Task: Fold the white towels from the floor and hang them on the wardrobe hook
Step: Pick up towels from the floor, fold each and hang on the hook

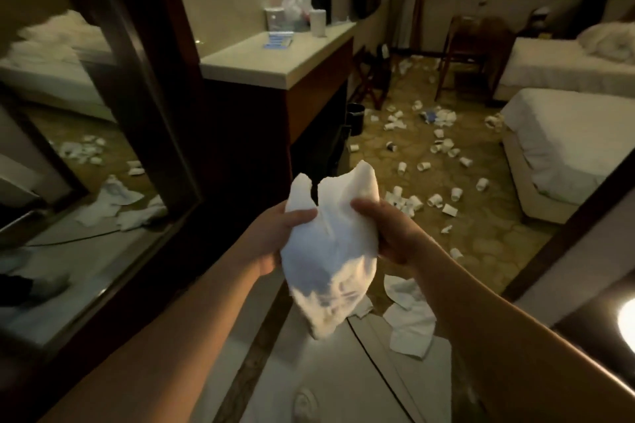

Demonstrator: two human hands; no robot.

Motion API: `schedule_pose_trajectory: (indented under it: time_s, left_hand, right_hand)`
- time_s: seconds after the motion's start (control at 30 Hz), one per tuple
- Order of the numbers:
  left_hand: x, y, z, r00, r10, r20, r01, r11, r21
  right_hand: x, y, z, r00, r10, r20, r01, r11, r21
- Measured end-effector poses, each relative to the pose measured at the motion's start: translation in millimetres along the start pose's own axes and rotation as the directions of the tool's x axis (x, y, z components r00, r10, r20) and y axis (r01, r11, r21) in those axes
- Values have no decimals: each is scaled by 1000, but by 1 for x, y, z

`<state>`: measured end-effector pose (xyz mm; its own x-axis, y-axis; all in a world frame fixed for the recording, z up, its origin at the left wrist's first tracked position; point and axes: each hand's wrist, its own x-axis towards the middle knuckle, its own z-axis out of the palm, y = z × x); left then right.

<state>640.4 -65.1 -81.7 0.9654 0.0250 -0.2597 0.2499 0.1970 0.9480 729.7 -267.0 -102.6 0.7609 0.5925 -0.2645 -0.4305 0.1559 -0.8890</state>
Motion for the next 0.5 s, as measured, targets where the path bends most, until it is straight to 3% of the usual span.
schedule_pose_trajectory:
  time_s: [0.2,0.27,0.5]
  left_hand:
    - [-104,7,-19,971,77,-227,-96,993,-75]
    - [-141,10,-25,962,116,-248,-131,990,-45]
    - [-277,5,-51,933,225,-281,-217,974,60]
  right_hand:
    - [-55,-19,58,991,-98,89,112,979,-168]
    - [-71,-24,89,990,-123,67,136,961,-242]
    - [-135,-9,186,951,-155,268,248,900,-357]
